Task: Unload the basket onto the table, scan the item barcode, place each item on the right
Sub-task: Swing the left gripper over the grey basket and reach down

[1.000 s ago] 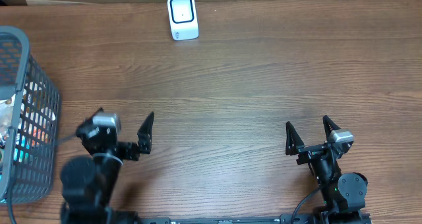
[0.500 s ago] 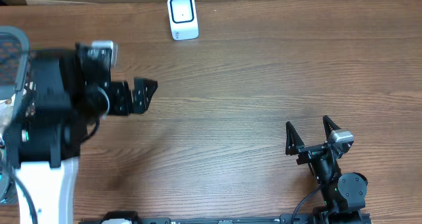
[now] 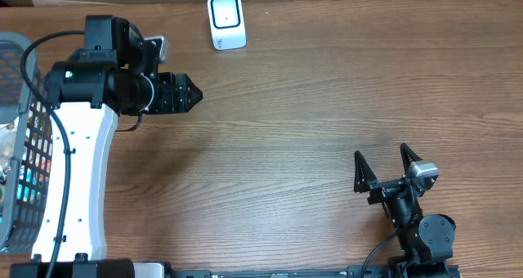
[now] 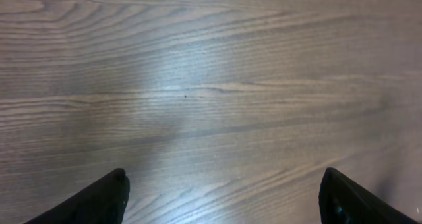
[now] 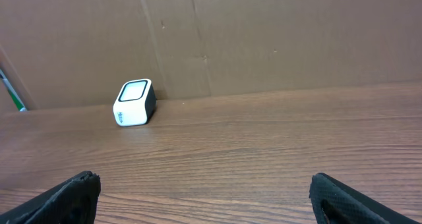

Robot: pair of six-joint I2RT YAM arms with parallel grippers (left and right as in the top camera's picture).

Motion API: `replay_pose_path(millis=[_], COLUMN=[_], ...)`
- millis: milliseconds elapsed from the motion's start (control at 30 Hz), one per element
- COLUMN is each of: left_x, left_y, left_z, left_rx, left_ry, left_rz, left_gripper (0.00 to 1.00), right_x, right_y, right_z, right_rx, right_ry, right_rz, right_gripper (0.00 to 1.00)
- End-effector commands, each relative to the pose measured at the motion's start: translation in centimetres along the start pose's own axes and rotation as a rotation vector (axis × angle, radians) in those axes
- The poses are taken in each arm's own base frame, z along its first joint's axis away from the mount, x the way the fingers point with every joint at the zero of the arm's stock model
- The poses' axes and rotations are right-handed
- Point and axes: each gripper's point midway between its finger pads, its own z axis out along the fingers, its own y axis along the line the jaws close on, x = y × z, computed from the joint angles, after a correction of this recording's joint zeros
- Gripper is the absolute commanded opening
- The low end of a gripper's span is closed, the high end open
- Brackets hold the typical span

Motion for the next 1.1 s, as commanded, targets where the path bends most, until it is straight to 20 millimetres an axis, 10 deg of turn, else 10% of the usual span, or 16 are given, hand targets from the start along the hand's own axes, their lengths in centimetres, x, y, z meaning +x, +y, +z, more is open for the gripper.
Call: replay_pose_path(millis=[0, 333, 633, 867, 1067], left_x=[-1.8, -5.0, 0.0, 4.7, 8.4], left_y=[0.7, 4.2, 13.9, 20.8, 26.2], left_z=[-2.3, -15.1, -23.9, -24.7, -20.9], left_rx=[-0.059, -0.388, -0.688, -0.722, -0.721], left_ry=[-0.090, -0.399, -0.509, -0.460, -0.325], left_rz=[-0.100, -0.269, -0.689, -0.991, -1.163], left_gripper=[0.77, 0.88, 0.83, 0.84, 0.87], right_x=[0.2, 0.2, 0.2, 0.2, 0.2], right_y=[0.0, 0.0, 0.0, 0.0, 0.0], right_z=[0.0, 0.0, 0.0, 0.0, 0.0], right_rx=[-0.001, -0.001, -0.001, -0.001, -0.001], right_ry=[-0.004, -0.004, -0.004, -0.004, -0.004], right_rz=[0.003, 0.003, 0.003, 0.003, 0.003], right_gripper=[1.00, 1.00, 1.00, 1.00, 1.00])
